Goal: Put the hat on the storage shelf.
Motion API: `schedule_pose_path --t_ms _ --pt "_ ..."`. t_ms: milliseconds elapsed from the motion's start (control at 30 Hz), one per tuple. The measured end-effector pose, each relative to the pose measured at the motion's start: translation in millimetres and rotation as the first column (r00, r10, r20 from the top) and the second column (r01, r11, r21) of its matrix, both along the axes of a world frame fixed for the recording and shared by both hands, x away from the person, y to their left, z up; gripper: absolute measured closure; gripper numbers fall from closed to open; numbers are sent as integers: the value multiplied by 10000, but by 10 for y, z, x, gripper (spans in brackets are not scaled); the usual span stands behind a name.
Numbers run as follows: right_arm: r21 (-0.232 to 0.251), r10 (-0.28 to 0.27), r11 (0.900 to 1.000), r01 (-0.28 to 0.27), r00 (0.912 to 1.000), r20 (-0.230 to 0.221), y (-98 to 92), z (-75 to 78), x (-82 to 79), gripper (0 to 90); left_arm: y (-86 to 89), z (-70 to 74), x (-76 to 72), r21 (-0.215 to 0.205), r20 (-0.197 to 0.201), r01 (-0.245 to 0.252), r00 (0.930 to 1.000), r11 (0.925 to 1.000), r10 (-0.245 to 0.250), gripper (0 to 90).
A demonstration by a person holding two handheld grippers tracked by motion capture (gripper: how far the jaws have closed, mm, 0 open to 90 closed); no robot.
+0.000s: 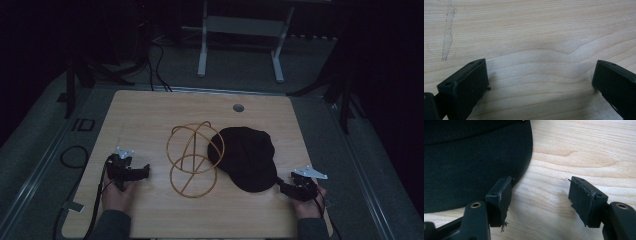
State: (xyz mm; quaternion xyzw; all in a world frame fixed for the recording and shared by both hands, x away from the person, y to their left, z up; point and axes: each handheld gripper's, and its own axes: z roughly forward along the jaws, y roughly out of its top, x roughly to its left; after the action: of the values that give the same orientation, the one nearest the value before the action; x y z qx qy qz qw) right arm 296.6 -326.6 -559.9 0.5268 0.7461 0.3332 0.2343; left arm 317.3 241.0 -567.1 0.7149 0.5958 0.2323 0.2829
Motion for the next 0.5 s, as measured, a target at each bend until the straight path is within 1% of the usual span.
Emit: schedule_pose_path --t_ms 500 --pt "-1 -135 9999 135 9999 -52 11 0 4 316 0 0 0 3 -4 2 10000 10000 -2 1"
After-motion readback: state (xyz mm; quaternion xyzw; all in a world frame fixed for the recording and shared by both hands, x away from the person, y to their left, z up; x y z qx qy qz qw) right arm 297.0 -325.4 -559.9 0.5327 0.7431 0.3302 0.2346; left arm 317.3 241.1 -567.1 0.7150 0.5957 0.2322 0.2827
